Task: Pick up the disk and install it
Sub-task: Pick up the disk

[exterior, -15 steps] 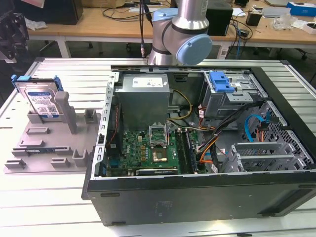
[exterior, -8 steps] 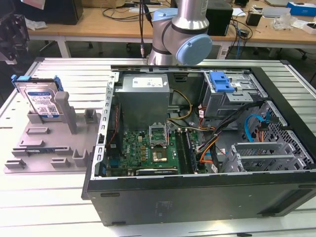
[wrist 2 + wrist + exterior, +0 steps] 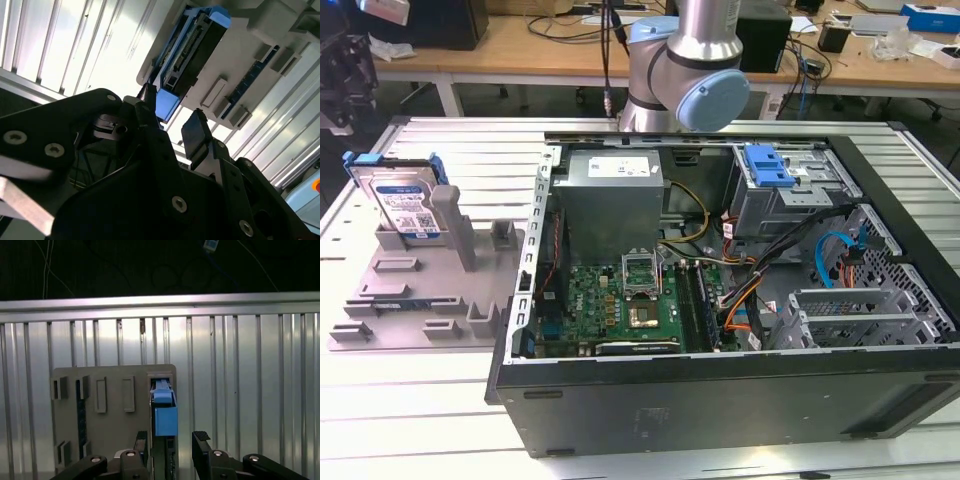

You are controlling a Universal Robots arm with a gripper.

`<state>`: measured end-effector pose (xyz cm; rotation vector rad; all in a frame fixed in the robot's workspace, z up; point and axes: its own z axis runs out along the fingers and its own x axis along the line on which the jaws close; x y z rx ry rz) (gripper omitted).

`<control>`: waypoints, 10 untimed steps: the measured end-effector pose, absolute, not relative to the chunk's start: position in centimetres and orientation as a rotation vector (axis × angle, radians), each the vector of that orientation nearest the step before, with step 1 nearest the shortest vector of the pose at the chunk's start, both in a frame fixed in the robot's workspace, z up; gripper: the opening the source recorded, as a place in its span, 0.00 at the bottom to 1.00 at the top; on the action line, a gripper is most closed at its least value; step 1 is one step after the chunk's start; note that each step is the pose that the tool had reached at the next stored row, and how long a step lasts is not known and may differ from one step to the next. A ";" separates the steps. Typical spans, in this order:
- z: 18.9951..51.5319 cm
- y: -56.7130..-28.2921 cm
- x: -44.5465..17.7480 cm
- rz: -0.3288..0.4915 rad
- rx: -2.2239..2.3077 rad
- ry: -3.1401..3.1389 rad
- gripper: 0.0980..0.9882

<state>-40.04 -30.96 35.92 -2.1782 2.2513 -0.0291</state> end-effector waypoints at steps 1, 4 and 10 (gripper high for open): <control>35.9 -31.0 -40.1 -0.029 -2.178 2.251 0.43; 35.7 -31.0 -40.1 -0.029 -2.178 2.252 0.43; 35.2 -31.1 -40.1 -0.029 -2.178 2.251 0.43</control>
